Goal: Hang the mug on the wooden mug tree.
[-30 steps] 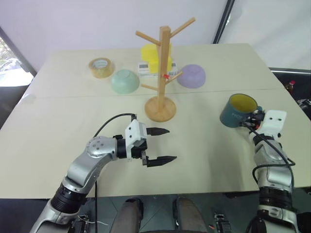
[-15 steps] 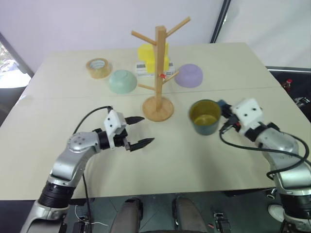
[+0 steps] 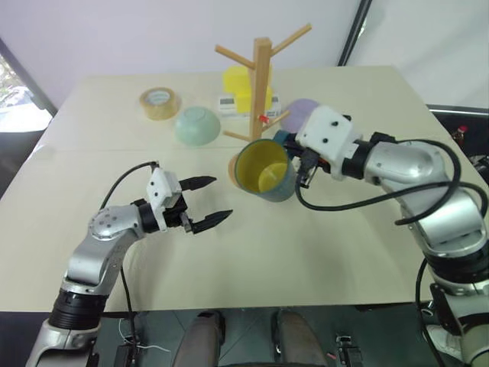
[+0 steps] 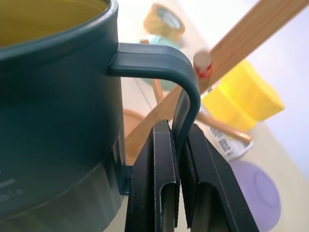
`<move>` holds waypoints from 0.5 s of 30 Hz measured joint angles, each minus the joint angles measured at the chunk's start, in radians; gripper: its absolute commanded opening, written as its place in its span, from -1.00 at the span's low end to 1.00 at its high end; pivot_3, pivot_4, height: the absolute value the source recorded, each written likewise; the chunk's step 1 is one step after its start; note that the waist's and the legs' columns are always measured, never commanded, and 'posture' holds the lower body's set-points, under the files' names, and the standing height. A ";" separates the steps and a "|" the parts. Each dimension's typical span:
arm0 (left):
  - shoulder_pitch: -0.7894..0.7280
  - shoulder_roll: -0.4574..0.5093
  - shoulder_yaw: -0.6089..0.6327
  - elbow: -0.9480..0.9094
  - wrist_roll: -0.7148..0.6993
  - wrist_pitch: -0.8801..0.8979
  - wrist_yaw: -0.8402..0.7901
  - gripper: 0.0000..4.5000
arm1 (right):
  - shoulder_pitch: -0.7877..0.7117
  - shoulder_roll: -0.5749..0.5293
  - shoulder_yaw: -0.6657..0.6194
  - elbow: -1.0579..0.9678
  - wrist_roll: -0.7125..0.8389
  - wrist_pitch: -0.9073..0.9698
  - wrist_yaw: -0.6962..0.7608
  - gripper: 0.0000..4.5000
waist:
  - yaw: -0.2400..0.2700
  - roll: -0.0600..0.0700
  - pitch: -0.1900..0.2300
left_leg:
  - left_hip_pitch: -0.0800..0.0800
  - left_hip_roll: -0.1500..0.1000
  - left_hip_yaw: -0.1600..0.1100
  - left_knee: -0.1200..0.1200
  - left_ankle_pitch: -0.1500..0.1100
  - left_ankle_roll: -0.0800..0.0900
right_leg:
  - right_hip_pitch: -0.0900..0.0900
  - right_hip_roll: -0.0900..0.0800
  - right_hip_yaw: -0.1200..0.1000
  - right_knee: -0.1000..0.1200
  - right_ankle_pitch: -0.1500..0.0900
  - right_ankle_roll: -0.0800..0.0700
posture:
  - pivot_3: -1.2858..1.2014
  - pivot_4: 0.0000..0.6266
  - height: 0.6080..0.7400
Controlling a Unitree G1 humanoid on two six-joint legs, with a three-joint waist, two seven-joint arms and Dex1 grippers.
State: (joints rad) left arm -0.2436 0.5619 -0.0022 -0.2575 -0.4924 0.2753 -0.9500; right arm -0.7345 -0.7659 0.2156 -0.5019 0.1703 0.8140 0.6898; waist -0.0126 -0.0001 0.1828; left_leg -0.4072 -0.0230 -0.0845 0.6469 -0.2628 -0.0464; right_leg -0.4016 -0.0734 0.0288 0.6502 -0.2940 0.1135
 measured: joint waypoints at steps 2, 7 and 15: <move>0.001 0.002 0.000 -0.003 -0.001 0.009 0.001 1.00 | -0.023 -0.004 0.007 0.007 0.000 0.029 0.010 -0.99 | -0.001 0.000 0.000 | -0.001 0.000 0.000 0.000 0.000 0.000 | -0.001 0.000 0.000 0.001 0.000 0.000 | 0.03 -0.52 1.00; 0.002 0.003 0.000 -0.021 -0.012 0.029 -0.003 1.00 | -0.114 0.008 0.008 0.031 0.000 0.099 0.011 -0.99 | -0.003 0.000 0.000 | 0.000 0.000 0.000 0.001 0.000 0.000 | -0.001 0.001 0.000 0.002 0.000 0.000 | 0.03 -0.52 1.00; 0.001 0.008 0.005 -0.022 -0.031 0.045 -0.011 1.00 | -0.202 0.043 0.062 0.097 -0.021 0.119 0.012 -0.99 | -0.003 0.000 0.000 | -0.001 0.000 0.000 0.001 0.000 0.000 | -0.001 0.001 0.000 0.002 0.000 0.000 | 0.03 -0.52 1.00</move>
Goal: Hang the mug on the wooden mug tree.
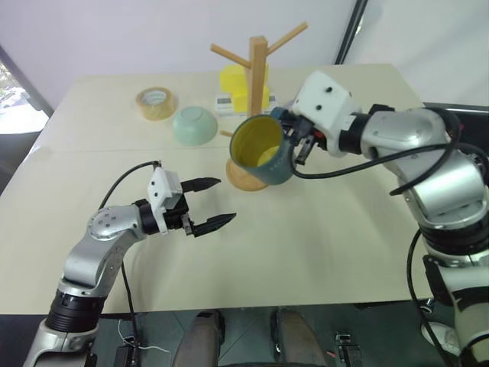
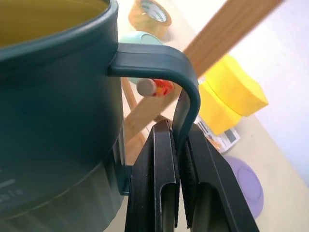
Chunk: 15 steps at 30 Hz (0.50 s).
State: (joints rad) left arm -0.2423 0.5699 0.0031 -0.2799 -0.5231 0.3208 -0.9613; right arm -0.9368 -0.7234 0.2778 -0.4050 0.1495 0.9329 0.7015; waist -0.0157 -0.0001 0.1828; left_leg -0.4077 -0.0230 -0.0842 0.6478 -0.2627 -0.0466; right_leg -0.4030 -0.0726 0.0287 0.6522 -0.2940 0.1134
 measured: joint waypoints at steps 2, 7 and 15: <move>-0.001 0.001 0.013 -0.004 -0.014 0.006 0.000 1.00 | -0.005 0.005 0.015 0.023 -0.010 -0.003 0.000 -0.99 | 0.000 0.000 0.000 | 0.000 0.000 0.000 0.000 0.000 0.000 | 0.000 0.000 0.000 0.000 0.000 0.000 | 0.03 -0.52 1.00; -0.015 0.009 0.023 -0.042 -0.055 0.028 0.005 1.00 | -0.015 0.029 0.032 0.082 -0.034 -0.028 -0.001 -0.99 | 0.000 0.000 0.000 | 0.000 0.000 0.000 0.000 0.000 0.000 | 0.000 0.000 0.000 0.000 0.000 0.000 | 0.03 -0.52 1.00; -0.018 0.010 0.025 -0.045 -0.057 0.044 0.011 1.00 | -0.015 0.051 0.034 0.121 -0.067 -0.056 0.000 -0.99 | 0.000 0.000 0.000 | 0.000 0.000 0.000 0.000 0.000 0.000 | 0.000 0.000 0.000 0.001 0.000 0.000 | 0.03 -0.52 1.00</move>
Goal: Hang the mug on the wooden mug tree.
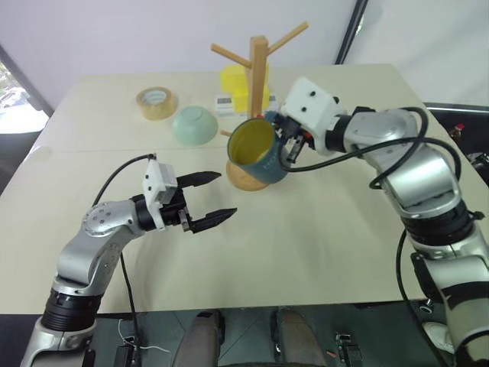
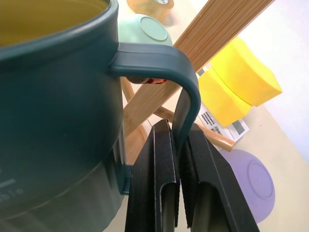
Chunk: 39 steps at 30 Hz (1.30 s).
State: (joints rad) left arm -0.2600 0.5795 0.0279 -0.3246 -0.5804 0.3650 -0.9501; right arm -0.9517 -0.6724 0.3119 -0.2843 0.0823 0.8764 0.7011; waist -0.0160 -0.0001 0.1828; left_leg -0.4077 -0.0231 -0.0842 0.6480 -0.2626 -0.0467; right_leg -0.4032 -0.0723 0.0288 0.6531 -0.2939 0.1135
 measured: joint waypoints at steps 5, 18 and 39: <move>-0.001 0.000 0.000 0.000 0.000 0.000 0.002 1.00 | 0.000 0.018 0.000 0.018 -0.021 -0.013 -0.001 -0.99 | 0.000 0.000 0.000 | 0.000 0.000 0.000 0.001 0.000 0.000 | 0.000 0.000 0.000 0.001 0.000 0.000 | 0.03 -0.52 1.00; -0.049 -0.031 0.046 0.001 -0.048 0.005 0.057 1.00 | 0.000 0.064 0.021 0.095 -0.065 -0.039 -0.006 -0.99 | 0.000 0.000 0.000 | 0.000 0.000 0.000 0.001 0.001 -0.001 | 0.000 0.000 0.000 0.002 0.000 0.000 | 0.03 -0.52 1.00; -0.047 0.008 0.105 -0.006 -0.082 0.040 0.063 1.00 | 0.017 0.000 -0.081 -0.009 -0.037 -0.037 0.042 0.07 | 0.002 0.000 0.000 | 0.000 -0.001 0.000 0.001 0.001 -0.001 | -0.001 0.000 0.000 0.002 0.000 0.000 | 0.03 -0.52 1.00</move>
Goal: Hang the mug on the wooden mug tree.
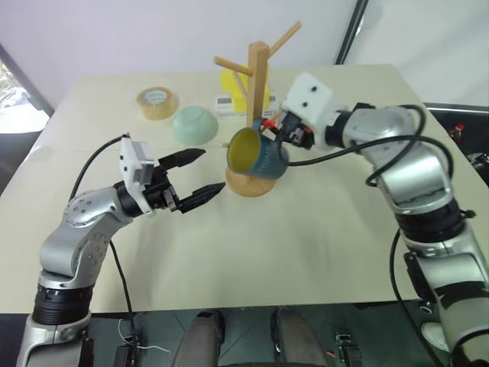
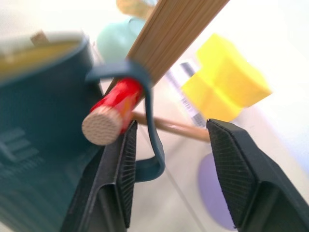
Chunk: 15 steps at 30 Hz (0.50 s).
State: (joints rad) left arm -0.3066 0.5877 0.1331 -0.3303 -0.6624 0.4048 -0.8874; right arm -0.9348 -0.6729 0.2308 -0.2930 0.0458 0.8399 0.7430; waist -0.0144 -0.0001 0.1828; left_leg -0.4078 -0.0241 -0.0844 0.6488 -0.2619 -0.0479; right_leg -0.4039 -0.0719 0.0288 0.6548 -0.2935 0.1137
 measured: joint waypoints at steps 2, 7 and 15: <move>0.001 0.001 0.000 -0.001 0.000 0.000 0.000 1.00 | 0.020 -0.024 -0.048 -0.045 0.027 0.024 0.014 0.07 | 0.001 0.000 0.000 | 0.000 0.000 0.000 0.000 0.000 0.000 | 0.000 0.000 0.000 0.000 0.000 0.000 | 0.03 -0.52 1.00; 0.004 0.003 -0.002 -0.005 0.002 0.000 -0.003 1.00 | 0.109 -0.096 -0.258 -0.161 0.154 0.129 0.065 0.07 | 0.003 -0.001 0.000 | 0.000 0.001 0.000 0.000 0.000 0.000 | 0.001 0.000 0.000 0.000 0.000 0.000 | 0.03 -0.52 1.00; 0.086 -0.003 0.013 0.084 0.117 -0.028 0.104 1.00 | 0.663 0.111 -0.678 -0.309 0.373 0.129 0.067 0.07 | -0.004 -0.001 -0.001 | 0.006 0.001 0.001 -0.001 0.000 0.001 | 0.007 0.002 0.001 -0.001 0.000 0.000 | 0.03 -0.52 1.00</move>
State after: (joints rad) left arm -0.2201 0.5847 0.1457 -0.2460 -0.5452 0.3771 -0.7837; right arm -0.2717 -0.5620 -0.4468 -0.6022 0.4189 0.9689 0.8103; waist -0.0180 -0.0015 0.1818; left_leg -0.4022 -0.0232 -0.0833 0.6480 -0.2622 -0.0472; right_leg -0.3969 -0.0702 0.0296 0.6541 -0.2933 0.1133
